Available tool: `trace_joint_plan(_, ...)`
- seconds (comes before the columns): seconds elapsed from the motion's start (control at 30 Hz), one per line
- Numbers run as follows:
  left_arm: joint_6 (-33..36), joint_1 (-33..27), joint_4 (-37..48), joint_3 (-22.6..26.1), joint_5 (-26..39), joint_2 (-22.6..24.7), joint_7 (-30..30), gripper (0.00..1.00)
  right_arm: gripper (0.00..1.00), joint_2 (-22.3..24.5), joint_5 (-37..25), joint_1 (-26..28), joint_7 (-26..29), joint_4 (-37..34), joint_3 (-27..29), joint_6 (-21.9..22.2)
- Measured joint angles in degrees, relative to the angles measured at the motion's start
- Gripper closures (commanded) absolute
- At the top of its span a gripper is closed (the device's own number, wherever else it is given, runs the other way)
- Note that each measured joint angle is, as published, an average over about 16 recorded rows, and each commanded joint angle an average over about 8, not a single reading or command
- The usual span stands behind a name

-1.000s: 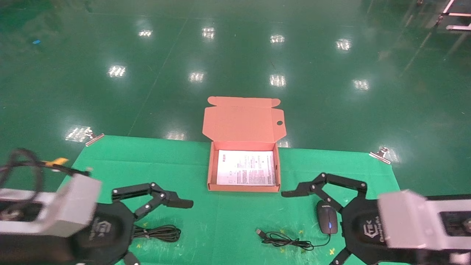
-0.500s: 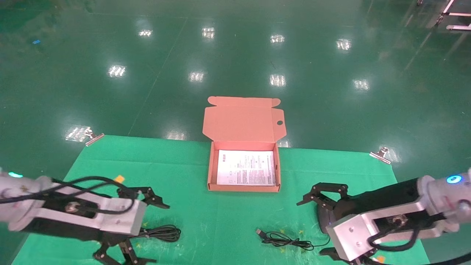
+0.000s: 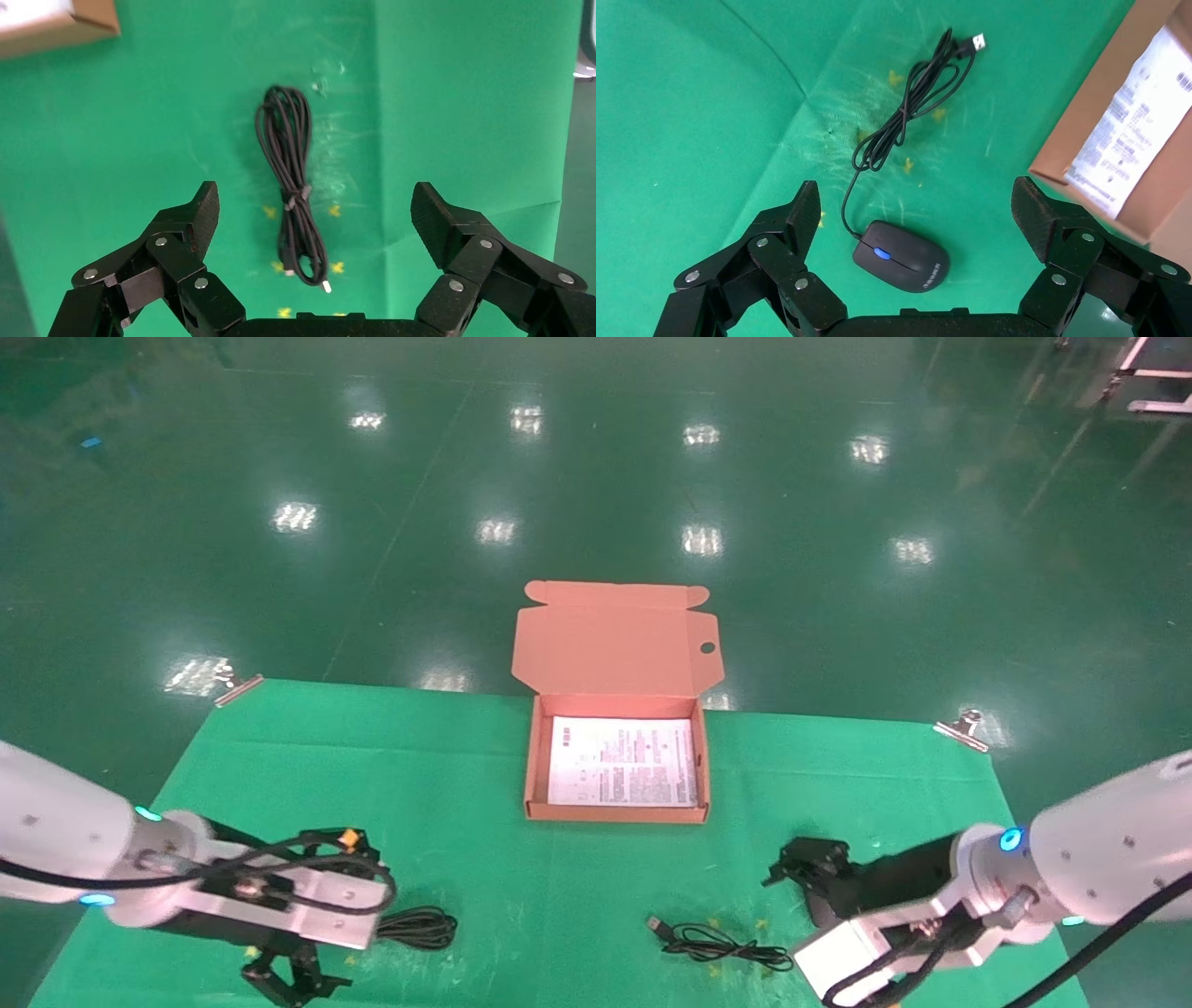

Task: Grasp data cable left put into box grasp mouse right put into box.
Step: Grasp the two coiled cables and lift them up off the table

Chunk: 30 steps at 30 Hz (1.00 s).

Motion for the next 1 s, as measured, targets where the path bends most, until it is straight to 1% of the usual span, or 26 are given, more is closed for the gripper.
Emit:
trace_joint_plan(0.17, -2.83, 1.81, 4.01, 0.81, 2.88, 2.26, -2.96, 0.0, 0.0, -1.34, -1.81, -3.54, 3.36, -2.13, -0.12, 4.47)
trace_joint_plan(0.37, -6.37, 2.74, 12.69, 0.71, 3.72, 5.55, -4.17, 0.0, 0.0, -3.37, -2.34, -6.24, 5.32, -6.9, 0.25, 9.16)
trace_joint_plan(0.63, -10.19, 2.45, 25.37, 0.12, 2.96, 9.67, -2.1, 0.0, 0.0, -6.64, -3.33, -7.01, 2.94, -14.4, -0.05, 13.38)
trace_joint_plan(0.9, -12.49, 1.9, 32.53, 0.26, 3.14, 12.16, 1.18, 0.0, 0.0, -9.04, -4.28, -6.87, -0.24, -19.64, -0.59, 15.89)
trace_joint_plan(0.93, -12.68, 1.86, 33.01, 0.28, 3.17, 12.31, 1.49, 0.03, 0.0, -9.23, -4.35, -6.86, -0.52, -20.04, -0.63, 16.11)
trace_joint_plan(0.97, -12.89, 1.81, 33.53, 0.3, 3.21, 12.48, 1.82, 0.15, 0.07, -9.43, -4.41, -6.87, -0.8, -20.47, -0.67, 16.35)
trace_joint_plan(1.0, -13.12, 1.77, 34.02, 0.32, 3.26, 12.63, 2.13, 0.28, 0.19, -9.61, -4.44, -6.88, -1.08, -20.88, -0.69, 16.58)
